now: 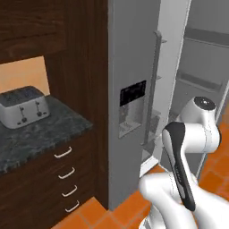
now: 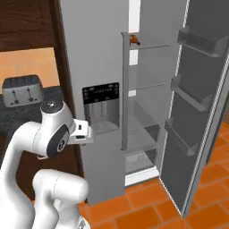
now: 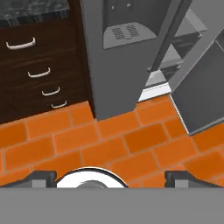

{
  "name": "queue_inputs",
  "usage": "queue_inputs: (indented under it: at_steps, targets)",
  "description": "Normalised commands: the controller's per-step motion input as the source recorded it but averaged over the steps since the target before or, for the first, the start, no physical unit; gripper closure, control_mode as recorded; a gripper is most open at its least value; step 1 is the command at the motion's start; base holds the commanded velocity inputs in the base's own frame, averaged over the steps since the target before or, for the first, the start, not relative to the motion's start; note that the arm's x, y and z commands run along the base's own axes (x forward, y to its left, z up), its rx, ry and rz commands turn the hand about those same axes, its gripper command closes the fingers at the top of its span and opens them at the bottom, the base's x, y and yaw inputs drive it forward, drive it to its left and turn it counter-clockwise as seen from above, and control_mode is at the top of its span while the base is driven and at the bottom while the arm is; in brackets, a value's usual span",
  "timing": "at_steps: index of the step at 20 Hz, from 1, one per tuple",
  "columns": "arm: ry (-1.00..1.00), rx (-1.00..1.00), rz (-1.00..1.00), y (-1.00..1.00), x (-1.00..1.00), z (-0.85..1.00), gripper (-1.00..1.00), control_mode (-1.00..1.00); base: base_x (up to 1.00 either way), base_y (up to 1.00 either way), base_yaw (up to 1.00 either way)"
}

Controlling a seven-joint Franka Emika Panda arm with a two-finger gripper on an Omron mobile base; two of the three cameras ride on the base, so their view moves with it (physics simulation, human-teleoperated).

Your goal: Place one tomato and one chicken drumstick in each tupperware on the nearby counter, to pack two identical lunches.

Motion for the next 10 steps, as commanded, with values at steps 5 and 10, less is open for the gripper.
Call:
queue_inputs:
  at_steps: [5,10]
  targets:
    - [0.00,0.00,0.00,0.00,0.00,0.00,-1.00,1.00,0.99,-0.60,-0.34]
    - [0.00,0.00,0.00,0.00,0.00,0.00,-1.00,1.00,1.00,-0.09,0.08]
